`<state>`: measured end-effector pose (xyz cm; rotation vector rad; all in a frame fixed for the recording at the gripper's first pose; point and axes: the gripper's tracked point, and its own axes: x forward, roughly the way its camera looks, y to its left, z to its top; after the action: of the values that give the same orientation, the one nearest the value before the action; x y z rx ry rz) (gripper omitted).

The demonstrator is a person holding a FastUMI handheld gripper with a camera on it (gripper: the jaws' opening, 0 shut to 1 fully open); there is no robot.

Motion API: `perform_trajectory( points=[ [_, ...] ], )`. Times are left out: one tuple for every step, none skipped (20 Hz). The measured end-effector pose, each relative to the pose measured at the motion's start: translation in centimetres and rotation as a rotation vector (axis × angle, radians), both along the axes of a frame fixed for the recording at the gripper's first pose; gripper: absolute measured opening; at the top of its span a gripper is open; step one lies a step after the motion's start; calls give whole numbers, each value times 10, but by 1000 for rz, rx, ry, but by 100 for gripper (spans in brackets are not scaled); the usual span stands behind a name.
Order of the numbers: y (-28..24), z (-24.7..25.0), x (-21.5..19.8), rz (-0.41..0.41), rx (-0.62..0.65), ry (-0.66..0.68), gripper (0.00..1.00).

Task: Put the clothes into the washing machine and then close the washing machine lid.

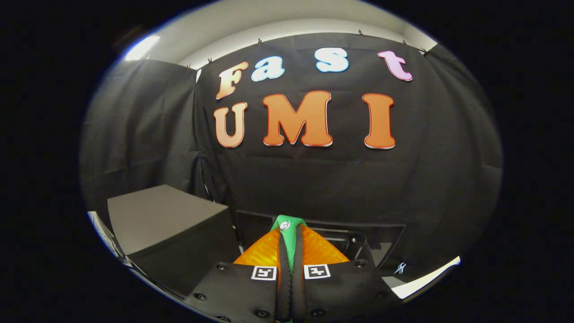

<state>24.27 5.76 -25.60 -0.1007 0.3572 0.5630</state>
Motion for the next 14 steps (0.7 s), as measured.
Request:
perform_trajectory(
  points=[
    [-1,-18,-3,0,-14,30,9],
    [-3,-36,-7,0,-33,63,9],
    [-6,-56,-10,-1,-50,92,9],
    [-10,-77,-12,-6,-68,125,9],
    [-13,-97,-15,-12,-85,161,9],
    [-14,-113,-20,-21,-93,195,9],
    [-16,-130,-23,-38,-104,231,9],
    [-20,-149,-25,-59,-112,271,9],
    [-24,-166,-28,-81,-113,312,9],
    [-27,-184,-30,-103,-112,354,9],
    [-29,-198,-31,-122,-112,392,9],
    [-32,-212,-34,-140,-112,426,9],
    [-38,-221,-36,-155,-119,457,9],
    [-41,-230,-39,-164,-125,481,9]
  ],
)
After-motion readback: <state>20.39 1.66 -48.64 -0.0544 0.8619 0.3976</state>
